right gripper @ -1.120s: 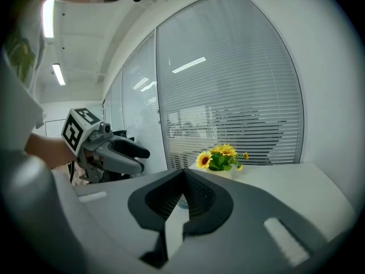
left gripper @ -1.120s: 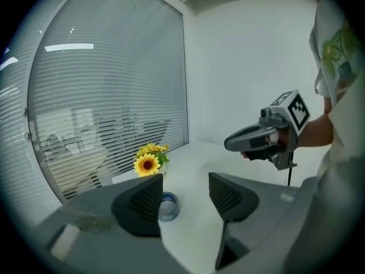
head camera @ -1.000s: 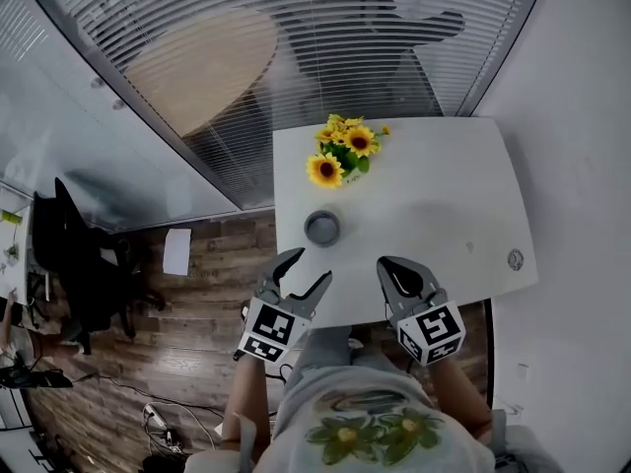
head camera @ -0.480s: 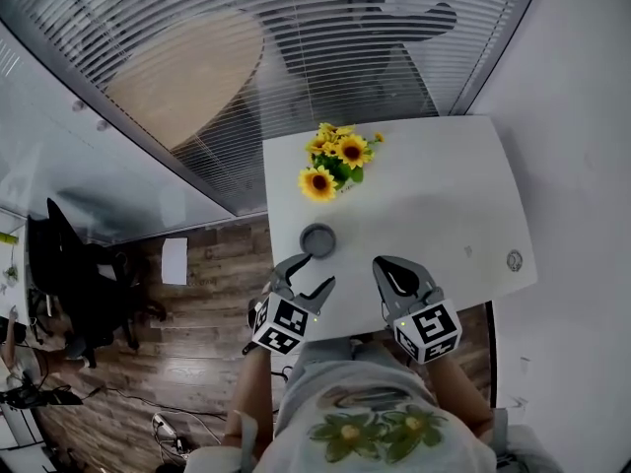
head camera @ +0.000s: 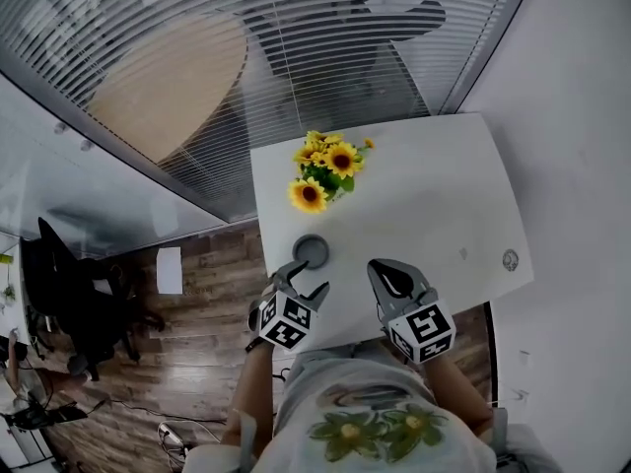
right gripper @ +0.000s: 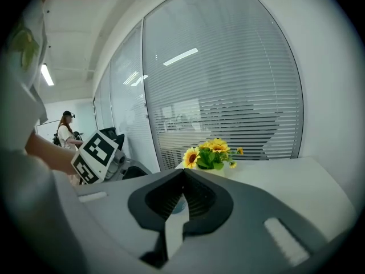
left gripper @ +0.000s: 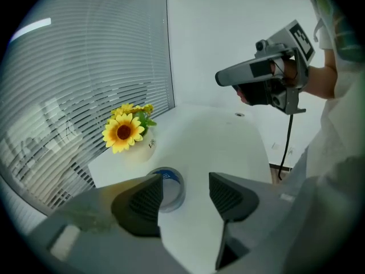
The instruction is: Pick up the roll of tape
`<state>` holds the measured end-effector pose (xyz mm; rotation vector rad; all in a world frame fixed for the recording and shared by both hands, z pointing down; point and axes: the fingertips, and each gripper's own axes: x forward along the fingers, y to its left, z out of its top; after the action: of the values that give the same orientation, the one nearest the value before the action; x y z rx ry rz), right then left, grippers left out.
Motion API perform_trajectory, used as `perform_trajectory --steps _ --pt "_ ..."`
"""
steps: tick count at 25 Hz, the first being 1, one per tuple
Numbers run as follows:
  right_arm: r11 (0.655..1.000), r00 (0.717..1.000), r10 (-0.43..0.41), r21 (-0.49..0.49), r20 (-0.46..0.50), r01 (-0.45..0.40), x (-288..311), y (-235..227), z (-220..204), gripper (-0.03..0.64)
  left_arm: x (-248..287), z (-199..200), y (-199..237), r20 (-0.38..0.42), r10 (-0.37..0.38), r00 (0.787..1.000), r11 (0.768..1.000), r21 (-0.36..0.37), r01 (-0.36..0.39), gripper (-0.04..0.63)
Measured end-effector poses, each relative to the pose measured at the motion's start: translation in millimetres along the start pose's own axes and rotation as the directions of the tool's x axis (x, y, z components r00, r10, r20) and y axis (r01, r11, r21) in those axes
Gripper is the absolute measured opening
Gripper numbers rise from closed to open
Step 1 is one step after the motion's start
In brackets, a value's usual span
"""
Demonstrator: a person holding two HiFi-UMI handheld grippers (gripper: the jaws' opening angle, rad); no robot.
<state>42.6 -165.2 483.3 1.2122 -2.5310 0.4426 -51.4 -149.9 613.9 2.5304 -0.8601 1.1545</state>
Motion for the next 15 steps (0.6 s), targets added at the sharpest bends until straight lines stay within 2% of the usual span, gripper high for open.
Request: perform_trajectory --steps 8,15 --pt "1.000 0.999 -0.005 0.031 -0.035 0.006 13 -9 -10 0.000 38 -18 4 -0.106 -0.055 0.993 0.998 -0.001 0.056 0.255" --pt "0.999 0.998 0.000 0.046 -0.059 0.003 23 -9 -17 0.000 59 -31 2 -0.206 -0.089 0.975 0.995 0.029 0.097 0.253"
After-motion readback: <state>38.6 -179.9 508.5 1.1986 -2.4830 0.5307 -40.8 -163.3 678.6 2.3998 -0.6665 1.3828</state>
